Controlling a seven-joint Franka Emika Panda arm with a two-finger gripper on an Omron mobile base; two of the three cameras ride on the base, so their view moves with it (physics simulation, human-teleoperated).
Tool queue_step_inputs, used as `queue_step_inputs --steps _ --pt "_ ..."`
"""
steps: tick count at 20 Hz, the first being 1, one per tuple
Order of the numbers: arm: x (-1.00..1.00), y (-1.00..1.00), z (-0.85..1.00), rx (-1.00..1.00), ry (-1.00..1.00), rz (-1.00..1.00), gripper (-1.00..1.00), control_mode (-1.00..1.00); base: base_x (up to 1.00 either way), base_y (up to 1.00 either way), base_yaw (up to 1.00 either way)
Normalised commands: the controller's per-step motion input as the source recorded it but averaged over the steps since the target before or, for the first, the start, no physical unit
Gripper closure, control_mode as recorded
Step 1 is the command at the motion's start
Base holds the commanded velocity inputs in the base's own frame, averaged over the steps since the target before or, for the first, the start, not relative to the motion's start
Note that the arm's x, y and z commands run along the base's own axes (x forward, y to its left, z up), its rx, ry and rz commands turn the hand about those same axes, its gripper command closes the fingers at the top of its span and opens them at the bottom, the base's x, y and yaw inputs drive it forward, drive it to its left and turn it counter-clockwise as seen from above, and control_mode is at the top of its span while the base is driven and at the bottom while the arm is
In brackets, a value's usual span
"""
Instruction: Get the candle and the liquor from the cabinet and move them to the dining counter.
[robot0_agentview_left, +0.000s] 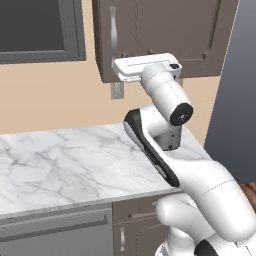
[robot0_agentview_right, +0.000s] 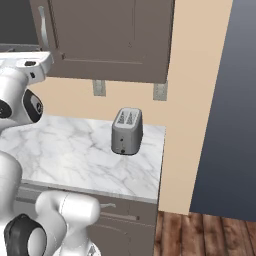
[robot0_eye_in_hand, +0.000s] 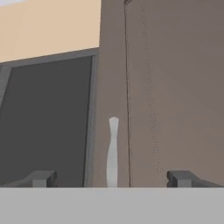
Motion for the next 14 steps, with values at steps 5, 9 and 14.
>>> queue_step_inputs --steps 5,9,14 --pt "0.48 0.18 0.0 0.0 0.0 0.0 -1.0 -1.0 0.0 0.0 0.0" --pt "0.53 0.17 0.0 0.0 0.0 0.0 -1.0 -1.0 0.0 0.0 0.0" --pt "0.5 0.12 0.0 0.0 0.0 -0.04 -1.0 -1.0 0.0 0.0 0.0"
